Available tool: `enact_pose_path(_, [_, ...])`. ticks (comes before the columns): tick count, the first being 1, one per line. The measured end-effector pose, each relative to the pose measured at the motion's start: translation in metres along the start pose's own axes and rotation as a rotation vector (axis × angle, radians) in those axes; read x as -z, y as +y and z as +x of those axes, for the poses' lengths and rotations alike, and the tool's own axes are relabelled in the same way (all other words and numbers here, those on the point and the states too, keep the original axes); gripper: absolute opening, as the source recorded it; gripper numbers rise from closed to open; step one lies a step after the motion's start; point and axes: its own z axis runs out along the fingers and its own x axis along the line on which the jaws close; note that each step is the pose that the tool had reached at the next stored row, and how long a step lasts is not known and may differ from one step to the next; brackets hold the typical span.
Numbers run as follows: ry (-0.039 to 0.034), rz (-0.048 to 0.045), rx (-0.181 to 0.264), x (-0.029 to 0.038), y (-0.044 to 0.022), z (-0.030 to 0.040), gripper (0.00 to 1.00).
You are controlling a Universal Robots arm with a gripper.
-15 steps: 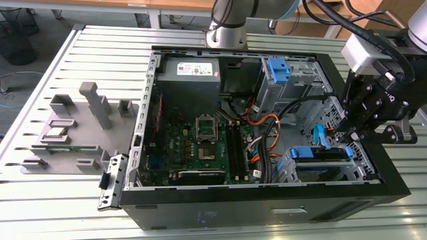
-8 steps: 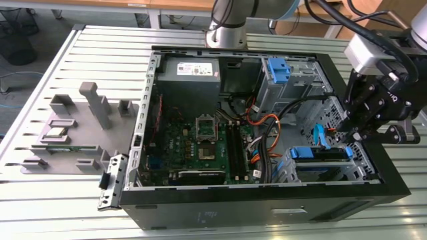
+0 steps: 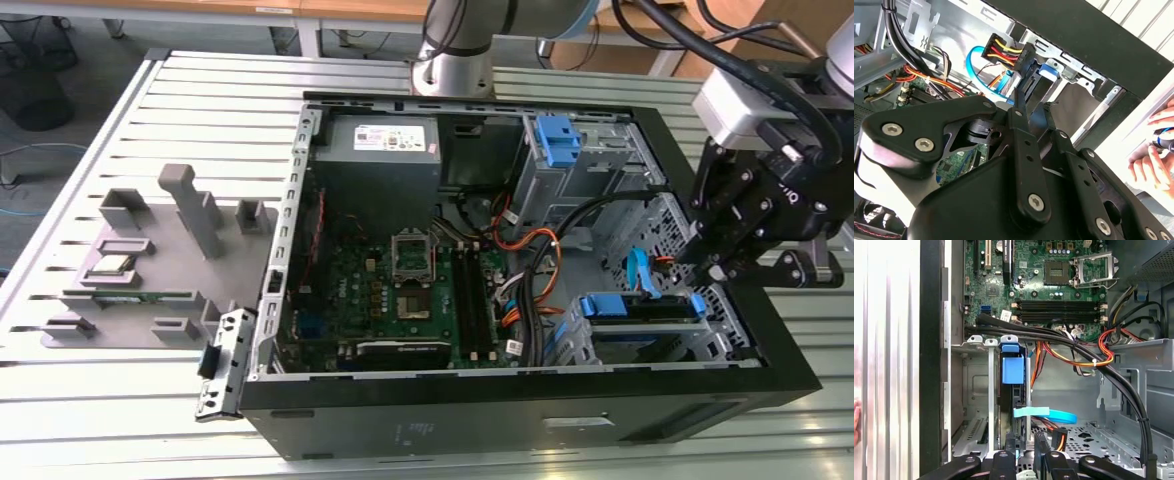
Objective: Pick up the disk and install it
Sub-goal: 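Insert the second disk wire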
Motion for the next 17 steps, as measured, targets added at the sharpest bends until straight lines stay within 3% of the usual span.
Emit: enact_pose_path(17, [-0.0001, -0.0001, 0.0, -0.0009, -0.0073, -0.0025, 0.29])
